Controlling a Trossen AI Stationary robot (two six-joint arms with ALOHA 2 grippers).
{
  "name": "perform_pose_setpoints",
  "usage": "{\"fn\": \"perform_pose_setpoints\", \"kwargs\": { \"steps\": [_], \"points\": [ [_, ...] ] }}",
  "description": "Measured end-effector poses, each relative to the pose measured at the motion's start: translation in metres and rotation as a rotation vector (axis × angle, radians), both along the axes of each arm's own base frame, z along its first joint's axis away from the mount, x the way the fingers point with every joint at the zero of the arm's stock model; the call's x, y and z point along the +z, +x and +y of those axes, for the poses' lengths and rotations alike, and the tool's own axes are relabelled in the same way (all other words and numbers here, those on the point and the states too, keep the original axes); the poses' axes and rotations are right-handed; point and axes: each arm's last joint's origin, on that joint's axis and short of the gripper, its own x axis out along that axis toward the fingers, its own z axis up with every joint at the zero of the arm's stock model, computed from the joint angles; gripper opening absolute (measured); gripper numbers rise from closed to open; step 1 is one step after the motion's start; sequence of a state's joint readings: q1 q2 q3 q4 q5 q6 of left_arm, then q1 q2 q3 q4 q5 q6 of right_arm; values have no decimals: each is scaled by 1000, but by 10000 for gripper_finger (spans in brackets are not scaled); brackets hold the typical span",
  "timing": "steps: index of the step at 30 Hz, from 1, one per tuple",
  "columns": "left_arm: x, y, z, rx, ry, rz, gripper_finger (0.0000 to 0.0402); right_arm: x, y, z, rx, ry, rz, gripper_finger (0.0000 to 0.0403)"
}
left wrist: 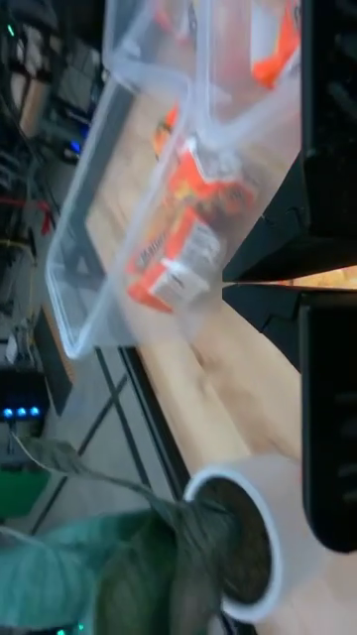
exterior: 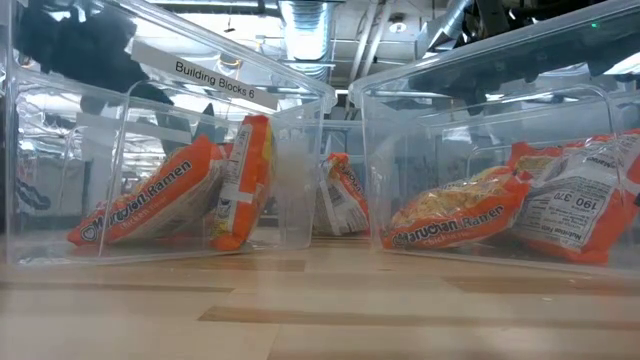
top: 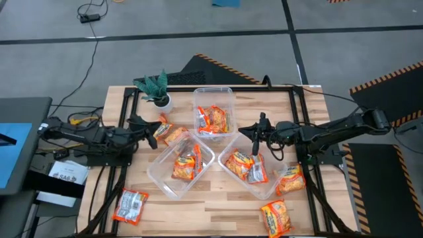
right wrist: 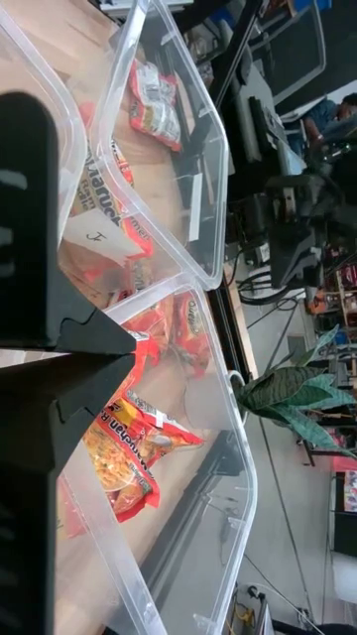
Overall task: Sort Maruchan noodles
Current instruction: Put the orange noodle pack into the bottom left transparent container
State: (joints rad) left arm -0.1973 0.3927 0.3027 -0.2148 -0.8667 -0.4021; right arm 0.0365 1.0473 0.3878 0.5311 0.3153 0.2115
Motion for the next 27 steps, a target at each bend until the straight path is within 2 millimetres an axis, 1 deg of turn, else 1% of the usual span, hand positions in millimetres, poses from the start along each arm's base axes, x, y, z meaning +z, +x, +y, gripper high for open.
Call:
{"fn": "perform_pose_setpoints", "kwargs": {
  "steps": [2, 5, 10, 14, 18, 22, 27],
  "points": [
    [-2, -1, 2, 19, -6, 11, 14, 0, 0, 0, 0, 0, 0, 33],
    [-5, -2, 5, 38, -31, 34, 44, 0, 0, 0, 0, 0, 1, 33],
    [-19, -1, 12, 98, -97, 131, 123, 0, 0, 0, 0, 0, 0, 33],
    [-29, 6, 20, 126, -178, 204, 187, 0, 0, 0, 0, 0, 0, 33],
    [-38, 12, 30, 167, -227, 278, 236, 0, 0, 0, 0, -1, 1, 33],
    [-49, 16, 41, 221, -302, 354, 260, 0, 0, 0, 0, -1, 1, 33],
    [-62, 21, 53, 270, -344, 451, 263, 0, 0, 0, 0, -1, 1, 33]
  ]
}}
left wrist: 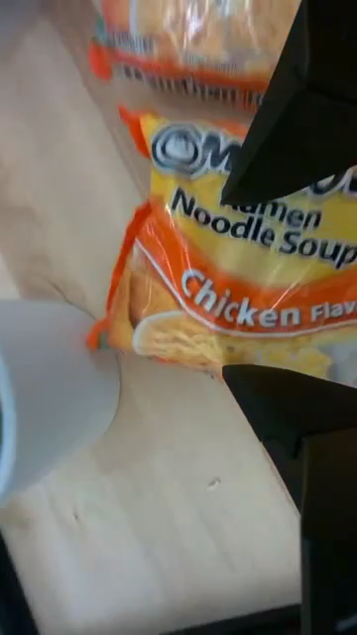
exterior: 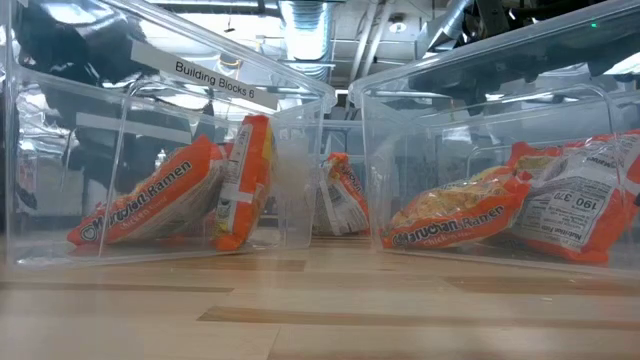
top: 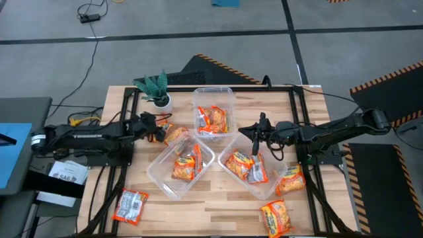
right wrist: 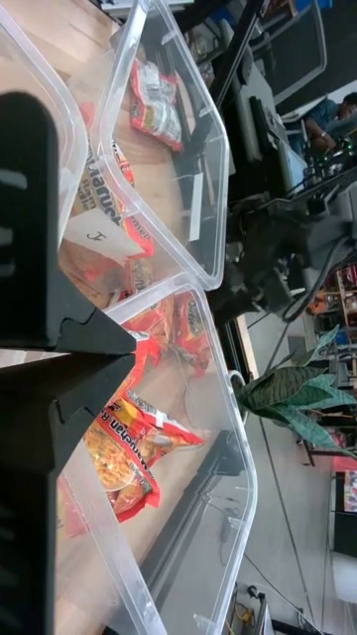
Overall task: Sort Maruchan noodles
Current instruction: Put the orange noodle pack into the bottom left transparent container
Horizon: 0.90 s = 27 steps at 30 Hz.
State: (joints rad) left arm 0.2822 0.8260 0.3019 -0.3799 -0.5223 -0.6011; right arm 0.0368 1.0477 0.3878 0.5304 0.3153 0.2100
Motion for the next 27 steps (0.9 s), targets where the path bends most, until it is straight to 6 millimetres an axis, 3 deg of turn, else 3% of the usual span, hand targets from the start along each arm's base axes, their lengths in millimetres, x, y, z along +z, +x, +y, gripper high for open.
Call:
{"fn": "perform_pose_setpoints", "kwargs": {
  "steps": [13, 17, 22, 27],
  "points": [
    [-21, 13, 8, -18, -141, 66, 246, 0, 0, 0, 0, 0, 1, 33],
    [-21, 13, 7, -28, -155, 65, 184, 0, 0, 0, 0, 0, 2, 33],
    [-16, 16, 8, -114, -136, 120, 37, 0, 0, 0, 0, 0, 3, 33],
    [-4, 18, 5, -141, -102, 143, 7, -1, 0, 0, 0, 0, 9, 33]
  ]
}}
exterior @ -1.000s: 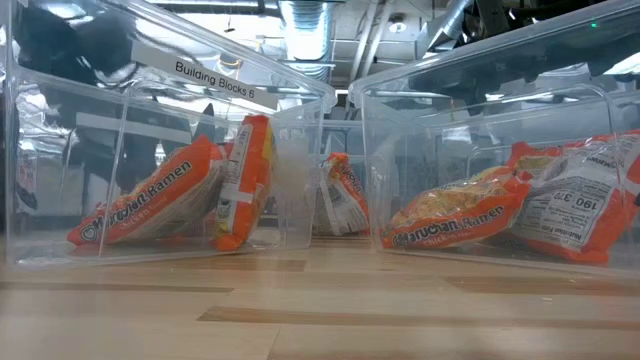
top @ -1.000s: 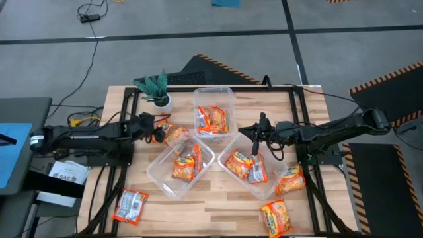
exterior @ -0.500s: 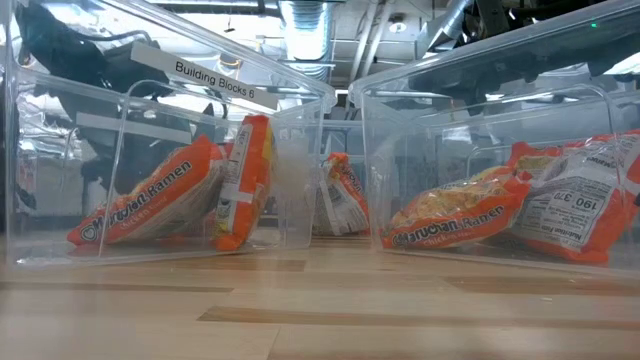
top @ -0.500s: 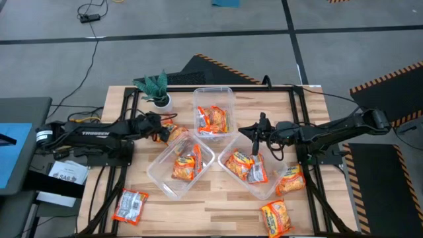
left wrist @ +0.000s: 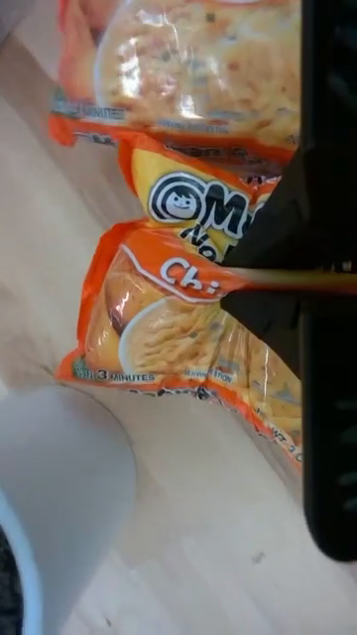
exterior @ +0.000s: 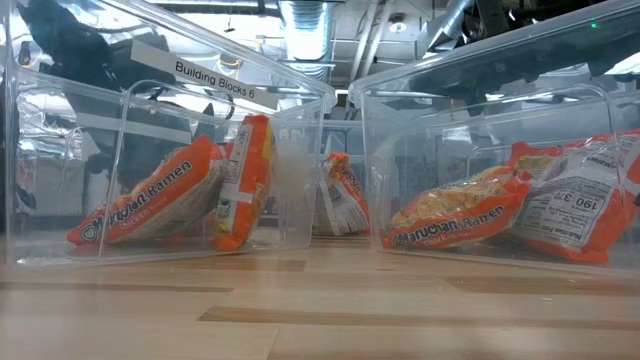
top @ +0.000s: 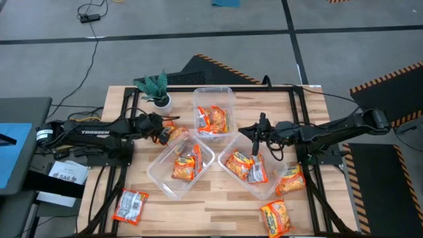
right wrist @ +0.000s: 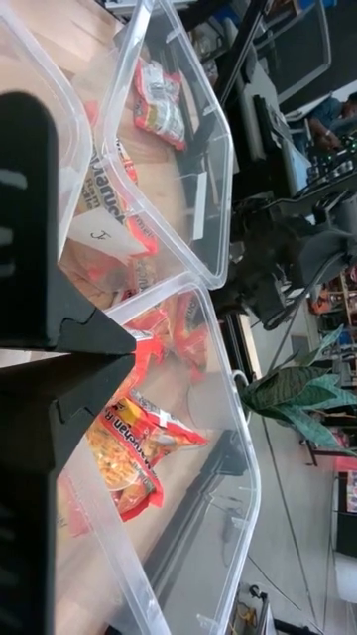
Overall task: Sort Maruchan noodles
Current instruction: Put the orange noodle pack into the bottom left transparent container
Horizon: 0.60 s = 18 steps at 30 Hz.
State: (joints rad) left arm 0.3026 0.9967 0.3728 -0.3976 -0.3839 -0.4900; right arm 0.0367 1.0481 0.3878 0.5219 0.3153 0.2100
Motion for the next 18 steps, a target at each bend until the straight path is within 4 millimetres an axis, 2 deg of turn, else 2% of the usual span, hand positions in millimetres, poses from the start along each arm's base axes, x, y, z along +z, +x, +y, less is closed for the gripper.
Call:
{"fn": "perform_pose_setpoints", "kwargs": {
  "steps": [4, 12, 18],
  "points": [
    [11, -1, -6, -3, 78, 3, 3, -2, 0, 0, 0, -1, 22, 33],
    [41, -2, -24, -48, 206, -166, 2, -2, 0, 0, 0, -1, 17, 33],
    [61, -11, -39, -23, 377, -268, 1, -2, 0, 0, 0, -1, 17, 33]
  ]
}}
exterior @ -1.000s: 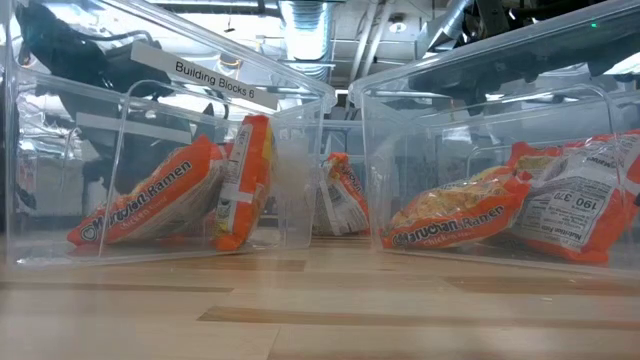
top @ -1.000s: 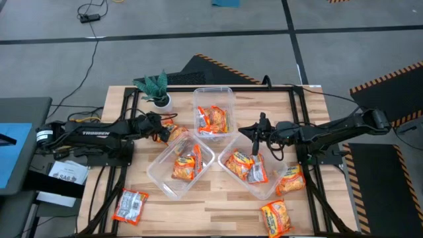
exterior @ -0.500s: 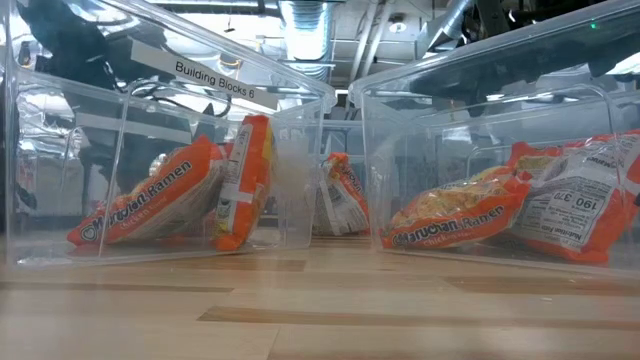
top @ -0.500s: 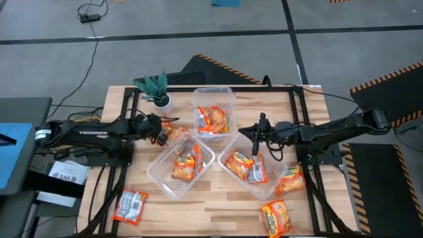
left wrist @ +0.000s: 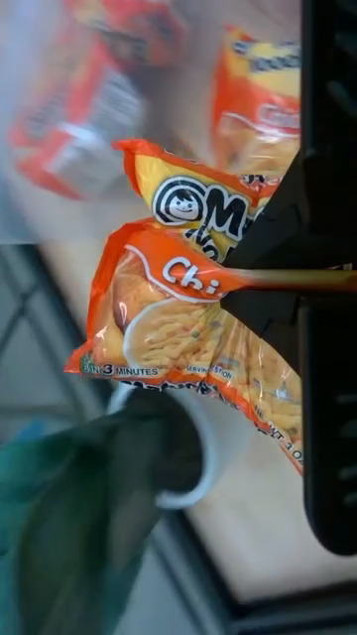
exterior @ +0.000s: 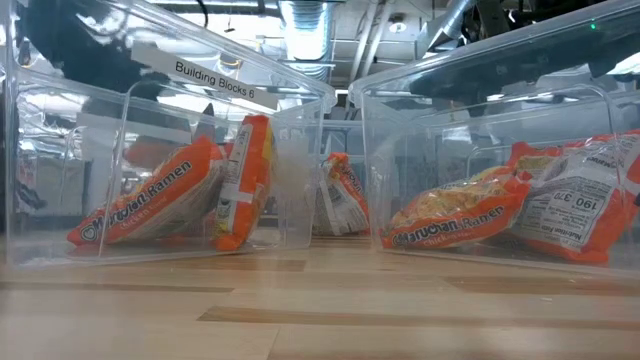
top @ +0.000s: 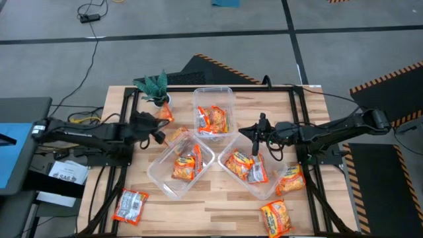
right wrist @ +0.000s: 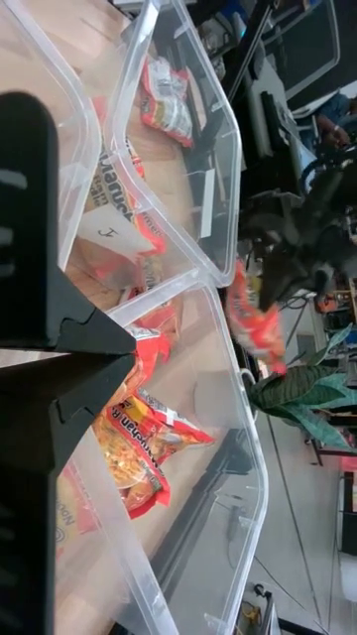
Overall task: Sort Maruchan noodles
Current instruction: Put the orange noodle pack into the bottom left transparent container
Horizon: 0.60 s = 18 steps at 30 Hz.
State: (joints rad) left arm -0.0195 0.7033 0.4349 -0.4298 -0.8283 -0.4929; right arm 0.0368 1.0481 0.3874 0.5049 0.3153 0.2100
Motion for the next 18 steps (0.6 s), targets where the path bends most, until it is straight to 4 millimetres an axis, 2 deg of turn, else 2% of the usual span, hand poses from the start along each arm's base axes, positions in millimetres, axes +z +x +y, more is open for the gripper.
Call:
{"fn": "perform_pose_setpoints", "kwargs": {
  "steps": [5, 12, 18],
  "points": [
    [13, -2, -16, -51, 100, -88, 0, 0, 0, 0, 0, 0, 0, 33],
    [40, 7, -50, -332, 183, -272, 0, 0, 0, 0, 0, 0, 0, 33],
    [57, 6, -83, -549, 267, -371, 0, 0, 0, 0, 0, 0, 1, 33]
  ]
}}
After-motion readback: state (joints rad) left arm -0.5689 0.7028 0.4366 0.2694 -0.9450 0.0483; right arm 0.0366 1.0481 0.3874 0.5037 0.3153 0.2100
